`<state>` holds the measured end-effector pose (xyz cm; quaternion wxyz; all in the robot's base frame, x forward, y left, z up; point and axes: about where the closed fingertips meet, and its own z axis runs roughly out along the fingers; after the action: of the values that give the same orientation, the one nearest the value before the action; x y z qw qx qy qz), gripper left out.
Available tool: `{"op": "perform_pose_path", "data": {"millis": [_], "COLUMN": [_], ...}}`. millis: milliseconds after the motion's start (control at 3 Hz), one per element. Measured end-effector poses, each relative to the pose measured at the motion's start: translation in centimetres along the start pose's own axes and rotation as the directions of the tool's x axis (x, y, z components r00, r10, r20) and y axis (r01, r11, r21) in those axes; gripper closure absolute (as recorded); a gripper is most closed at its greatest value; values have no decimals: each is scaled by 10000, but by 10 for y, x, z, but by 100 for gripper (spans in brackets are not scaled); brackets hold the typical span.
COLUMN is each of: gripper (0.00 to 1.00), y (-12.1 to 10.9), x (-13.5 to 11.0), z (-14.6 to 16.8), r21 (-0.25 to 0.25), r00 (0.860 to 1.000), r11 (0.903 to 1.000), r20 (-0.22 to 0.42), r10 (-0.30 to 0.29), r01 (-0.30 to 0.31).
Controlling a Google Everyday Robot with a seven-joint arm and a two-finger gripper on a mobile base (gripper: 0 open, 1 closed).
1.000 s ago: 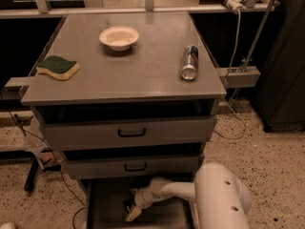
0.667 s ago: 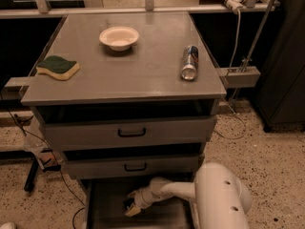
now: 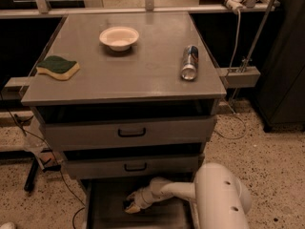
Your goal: Pick rxbar chocolate from bottom drawer and place on counter
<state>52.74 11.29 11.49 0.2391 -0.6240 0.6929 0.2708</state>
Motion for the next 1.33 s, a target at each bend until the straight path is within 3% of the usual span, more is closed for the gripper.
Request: {"op": "perform_pose_path", "data": {"millis": [333, 667, 1000, 1333], "gripper": [100, 100, 100, 100], "y": [0, 0, 6, 10], "x": [0, -2, -3, -2], "z": [0, -3, -11, -19], "r21": [0, 1, 430, 1032], "r00": [10000, 10000, 9984, 9911], "r11": [10000, 10000, 9975, 9860], "r20": [0, 0, -16, -89], "r10": [0, 1, 558, 1326], "r01": [0, -1, -557, -1310]}}
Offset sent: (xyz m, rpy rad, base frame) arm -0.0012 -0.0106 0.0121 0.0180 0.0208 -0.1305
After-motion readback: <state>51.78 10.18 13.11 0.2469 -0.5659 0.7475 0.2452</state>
